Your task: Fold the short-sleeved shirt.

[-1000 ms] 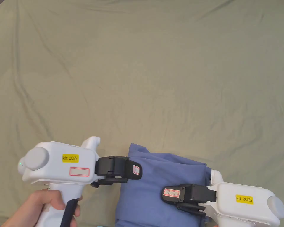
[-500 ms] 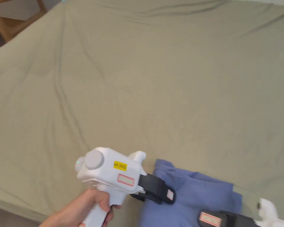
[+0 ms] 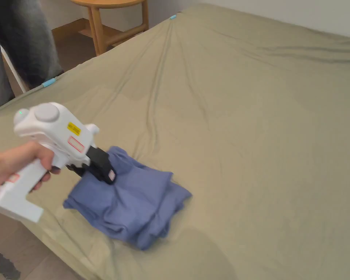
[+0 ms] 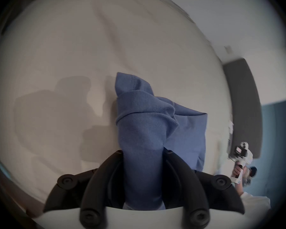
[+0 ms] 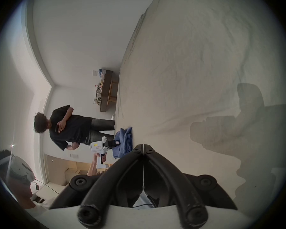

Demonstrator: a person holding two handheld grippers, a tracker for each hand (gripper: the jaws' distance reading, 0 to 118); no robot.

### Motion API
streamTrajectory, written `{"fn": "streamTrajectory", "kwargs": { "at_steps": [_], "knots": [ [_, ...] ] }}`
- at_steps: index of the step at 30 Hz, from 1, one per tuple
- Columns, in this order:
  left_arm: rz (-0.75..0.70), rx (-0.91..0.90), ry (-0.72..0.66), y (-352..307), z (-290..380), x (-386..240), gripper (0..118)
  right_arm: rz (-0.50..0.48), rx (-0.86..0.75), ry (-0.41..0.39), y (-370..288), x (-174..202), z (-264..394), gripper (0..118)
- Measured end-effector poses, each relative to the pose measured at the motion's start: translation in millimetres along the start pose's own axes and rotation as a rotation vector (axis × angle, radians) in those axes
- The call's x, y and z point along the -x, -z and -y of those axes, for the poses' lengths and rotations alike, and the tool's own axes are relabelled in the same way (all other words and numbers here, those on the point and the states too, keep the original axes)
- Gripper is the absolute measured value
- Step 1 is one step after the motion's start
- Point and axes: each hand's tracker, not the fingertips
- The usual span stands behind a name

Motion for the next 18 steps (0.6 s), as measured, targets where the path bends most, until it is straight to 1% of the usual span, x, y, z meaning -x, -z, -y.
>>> {"fn": "streamTrajectory", "kwargs": {
  "at_steps": [1,2,4,5,6,7,8,9,10,11,12,13,14,15,16,17,18],
  "knots": [
    [-0.028,-0.011,-0.007,1,-26,40,28,0.016,-0.002,0.001,6,6,1,0],
    [-0.044,-0.026,-0.029,-3,-34,49,28,0.024,-0.002,-0.008,13,13,4,0],
    [-0.101,-0.013,-0.021,-5,-46,54,29,0.035,0.006,-0.012,23,18,6,0],
    [-0.123,-0.044,-0.067,-5,-43,55,29,0.038,0.008,-0.008,28,19,8,0],
    [-0.124,-0.042,-0.057,-3,-46,53,29,0.034,0.015,-0.005,28,14,7,0],
    [-0.108,-0.046,-0.038,-4,-47,49,34,0.034,0.024,0.0,33,15,9,0],
    [-0.128,-0.073,-0.021,-3,-44,42,56,0.035,0.033,-0.001,35,16,11,0],
    [-0.17,-0.096,0.011,-6,-40,34,67,0.031,0.041,-0.008,36,18,12,0],
    [-0.206,-0.128,0.064,-11,-37,25,67,0.032,0.048,-0.013,37,20,14,0],
    [-0.223,-0.151,0.087,-15,-34,19,100,0.033,0.054,-0.023,36,23,15,0],
    [-0.243,-0.159,0.072,-22,-31,12,118,0.027,0.057,-0.036,34,25,15,0],
    [-0.249,-0.196,0.045,-44,-13,-18,113,0.023,0.056,-0.05,30,28,15,0],
    [-0.242,-0.259,0.034,-55,-4,-30,111,0.016,0.048,-0.069,24,32,15,0],
    [-0.258,-0.274,0.035,-62,1,-45,110,0.008,0.038,-0.082,19,33,15,0],
    [-0.294,-0.305,0.02,-70,13,-69,107,0.008,0.021,-0.09,12,36,14,0],
    [-0.289,-0.356,0.052,-56,-8,-50,94,0.02,-0.016,-0.106,2,36,11,0],
    [-0.266,-0.377,0.111,-55,-2,-72,58,0.039,-0.051,-0.128,-7,36,7,0]
  ]
}}
